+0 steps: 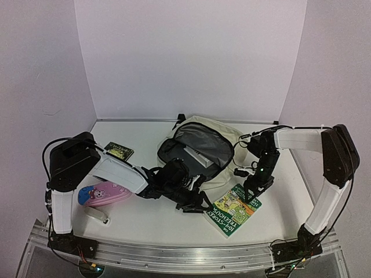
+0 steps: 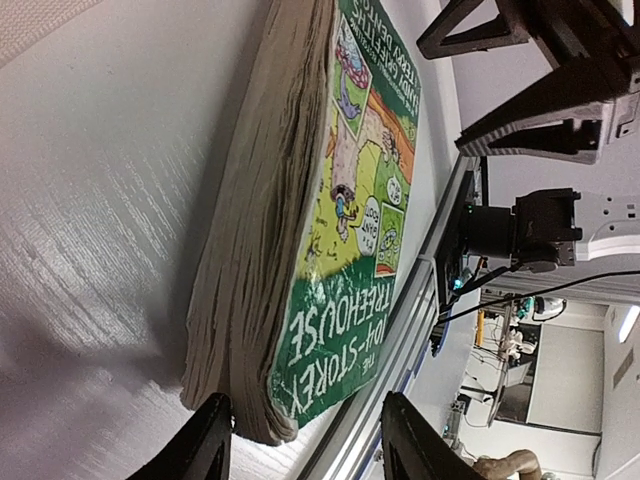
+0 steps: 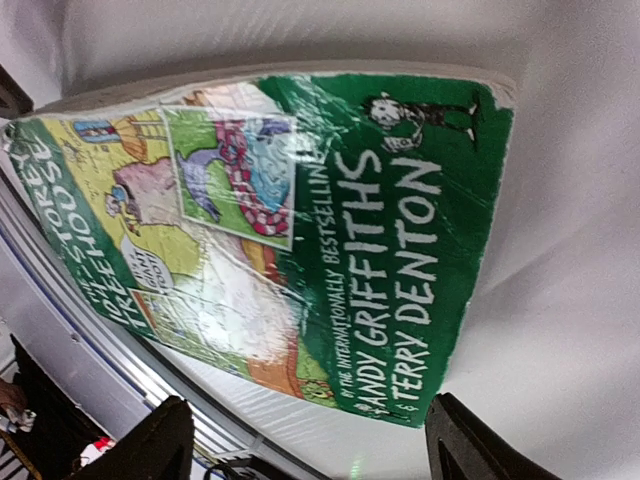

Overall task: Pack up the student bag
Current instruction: Pick up the book from the center of the board.

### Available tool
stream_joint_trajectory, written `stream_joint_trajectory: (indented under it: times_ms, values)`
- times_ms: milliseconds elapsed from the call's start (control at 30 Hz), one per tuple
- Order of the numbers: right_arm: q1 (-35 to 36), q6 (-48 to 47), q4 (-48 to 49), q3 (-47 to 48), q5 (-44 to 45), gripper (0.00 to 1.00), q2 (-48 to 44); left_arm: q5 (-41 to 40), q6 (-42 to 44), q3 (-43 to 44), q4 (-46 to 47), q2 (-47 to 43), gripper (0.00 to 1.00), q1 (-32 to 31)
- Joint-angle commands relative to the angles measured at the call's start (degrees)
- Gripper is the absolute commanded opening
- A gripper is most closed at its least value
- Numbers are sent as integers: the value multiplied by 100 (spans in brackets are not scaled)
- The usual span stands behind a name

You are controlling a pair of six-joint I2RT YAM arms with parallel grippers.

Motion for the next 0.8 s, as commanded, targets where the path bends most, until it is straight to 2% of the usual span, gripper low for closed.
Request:
stream_joint_trajectory:
  times_ms: [0,200,333,500,567,667,767]
  values:
    - [-13,-173,-50,-83,365,69,387,296,146,309,179,158,47,-13]
    - [7,-216,-82,10,-111,64,368,416,291,599,63,403,43,-23]
    - [14,-223,-123,50,-242,63,371,318,508,764,-113,418,29,-20]
    - [16,-229,-164,116,-453,64,197,71,714,677,-211,202,6,-26]
    - [2,-276,-202,189,-510,68,26,-71,920,645,-401,-1,0,-19]
    - [-35,-378,-215,366,-614,82,-392,-278,1305,530,-703,-356,0,-23]
    - [-54,-423,-211,577,-774,92,-721,-666,1846,353,-955,-774,0,-43]
